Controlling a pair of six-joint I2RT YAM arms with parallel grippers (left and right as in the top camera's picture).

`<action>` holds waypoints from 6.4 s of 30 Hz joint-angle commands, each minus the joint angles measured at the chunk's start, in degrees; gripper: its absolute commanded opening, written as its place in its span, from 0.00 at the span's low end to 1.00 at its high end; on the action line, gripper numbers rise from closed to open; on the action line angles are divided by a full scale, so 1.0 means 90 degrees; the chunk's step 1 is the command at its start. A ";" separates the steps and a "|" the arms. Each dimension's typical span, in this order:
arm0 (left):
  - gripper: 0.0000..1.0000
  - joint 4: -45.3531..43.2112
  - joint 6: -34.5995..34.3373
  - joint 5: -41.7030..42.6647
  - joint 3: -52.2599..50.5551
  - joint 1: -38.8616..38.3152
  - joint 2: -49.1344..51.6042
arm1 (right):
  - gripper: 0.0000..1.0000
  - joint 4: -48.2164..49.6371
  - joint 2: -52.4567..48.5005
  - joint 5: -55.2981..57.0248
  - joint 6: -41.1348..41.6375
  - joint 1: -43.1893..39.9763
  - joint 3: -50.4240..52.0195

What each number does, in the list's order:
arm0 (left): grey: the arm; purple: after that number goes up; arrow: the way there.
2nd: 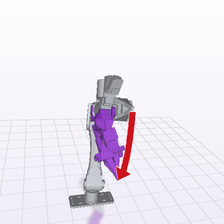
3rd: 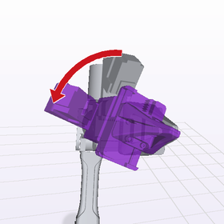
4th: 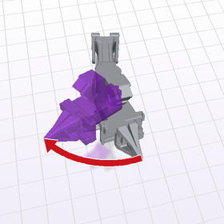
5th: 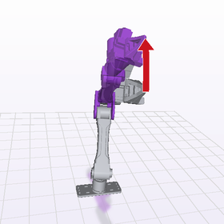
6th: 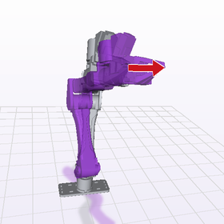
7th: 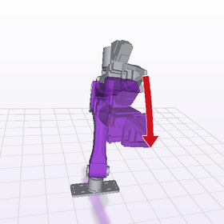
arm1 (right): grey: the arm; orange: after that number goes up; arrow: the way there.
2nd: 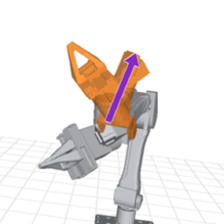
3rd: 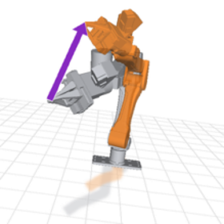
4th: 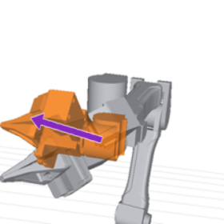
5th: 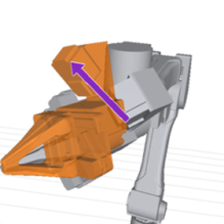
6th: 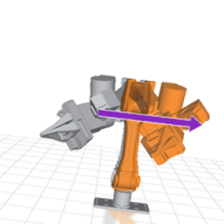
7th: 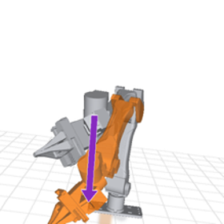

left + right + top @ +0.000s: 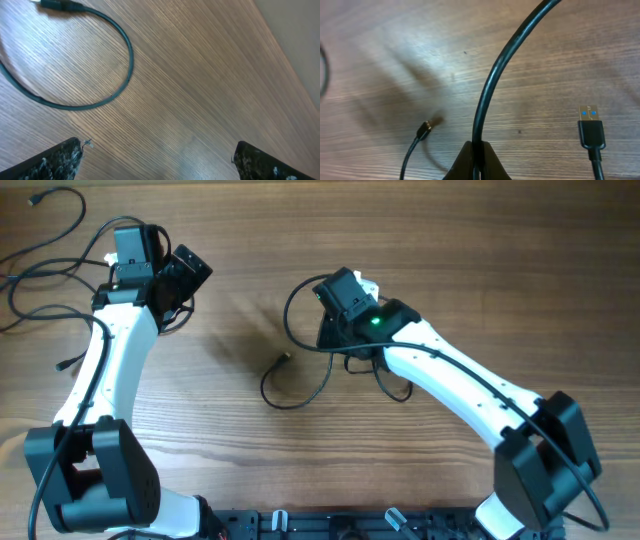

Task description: Untangle cables

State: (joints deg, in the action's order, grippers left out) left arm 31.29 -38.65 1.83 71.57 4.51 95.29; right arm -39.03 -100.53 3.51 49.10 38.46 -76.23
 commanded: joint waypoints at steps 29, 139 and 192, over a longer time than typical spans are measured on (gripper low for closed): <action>1.00 -0.0112 0.4189 0.3405 -0.0029 -0.0823 0.0049 | 0.06 0.0236 0.1013 -0.0658 0.0066 -0.1282 -0.0078; 0.04 -0.2091 0.2926 0.0483 -0.0034 -0.4192 -0.0313 | 1.00 0.0423 0.1127 -0.4233 -0.0772 -0.3378 -0.0078; 0.54 -0.2497 0.2985 0.2630 -0.0034 -0.4097 -0.0323 | 0.04 0.1134 0.1122 -0.3895 0.0551 -0.3041 -0.0078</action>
State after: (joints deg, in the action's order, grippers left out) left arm 8.82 -12.73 24.99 71.29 -32.60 93.67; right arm -28.71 -91.90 -29.82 53.78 10.59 -76.23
